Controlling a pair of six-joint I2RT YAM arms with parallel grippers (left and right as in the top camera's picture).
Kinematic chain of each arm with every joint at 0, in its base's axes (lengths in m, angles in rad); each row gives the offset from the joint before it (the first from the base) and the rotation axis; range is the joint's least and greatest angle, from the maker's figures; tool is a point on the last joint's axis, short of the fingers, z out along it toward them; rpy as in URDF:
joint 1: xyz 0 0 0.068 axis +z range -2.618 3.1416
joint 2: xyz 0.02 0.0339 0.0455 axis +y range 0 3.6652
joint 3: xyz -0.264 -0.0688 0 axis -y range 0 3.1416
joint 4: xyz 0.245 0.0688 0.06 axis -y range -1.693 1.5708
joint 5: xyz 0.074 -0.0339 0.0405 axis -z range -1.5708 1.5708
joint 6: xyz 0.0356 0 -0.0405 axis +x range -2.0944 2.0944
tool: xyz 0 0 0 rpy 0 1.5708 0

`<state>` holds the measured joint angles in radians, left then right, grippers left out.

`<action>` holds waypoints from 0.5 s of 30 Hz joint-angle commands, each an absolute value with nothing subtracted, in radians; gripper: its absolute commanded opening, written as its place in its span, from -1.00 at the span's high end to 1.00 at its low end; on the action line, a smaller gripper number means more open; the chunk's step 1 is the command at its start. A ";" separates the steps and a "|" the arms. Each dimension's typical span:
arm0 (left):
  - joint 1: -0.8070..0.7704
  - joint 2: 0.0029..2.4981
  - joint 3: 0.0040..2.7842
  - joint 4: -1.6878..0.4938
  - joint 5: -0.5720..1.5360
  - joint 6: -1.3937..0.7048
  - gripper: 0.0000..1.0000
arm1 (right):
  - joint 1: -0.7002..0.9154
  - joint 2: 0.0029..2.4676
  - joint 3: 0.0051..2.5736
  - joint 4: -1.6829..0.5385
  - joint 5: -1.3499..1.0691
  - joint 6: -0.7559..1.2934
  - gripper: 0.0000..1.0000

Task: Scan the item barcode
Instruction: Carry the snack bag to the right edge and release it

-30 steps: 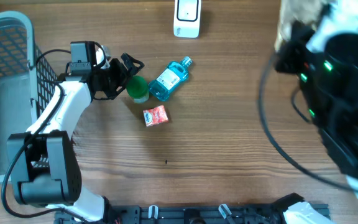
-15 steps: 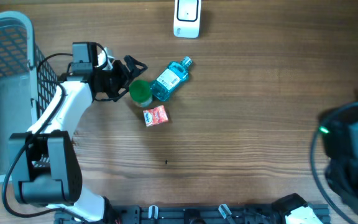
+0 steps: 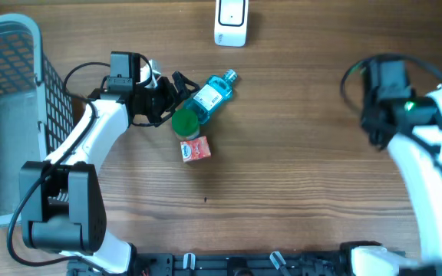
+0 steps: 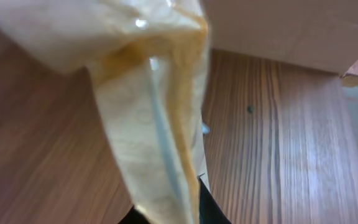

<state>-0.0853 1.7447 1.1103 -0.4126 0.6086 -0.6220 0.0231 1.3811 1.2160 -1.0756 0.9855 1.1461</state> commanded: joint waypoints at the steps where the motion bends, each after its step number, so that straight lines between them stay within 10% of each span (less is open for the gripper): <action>1: -0.088 1.730 1.124 -0.413 0.627 -0.613 -1.00 | -0.204 1.511 1.215 -0.913 0.868 0.847 0.91; 9: -0.088 1.730 1.124 -0.413 0.628 -0.613 -1.00 | -0.448 1.763 1.215 -0.760 0.680 0.731 0.91; 11: -0.088 1.730 1.124 -0.418 0.628 -0.605 -1.00 | -0.466 1.790 1.215 -0.740 0.650 0.696 -0.80; 15: -0.088 1.726 1.124 -0.413 0.628 -0.575 -1.00 | -0.462 1.772 1.245 -0.688 0.573 0.556 -1.00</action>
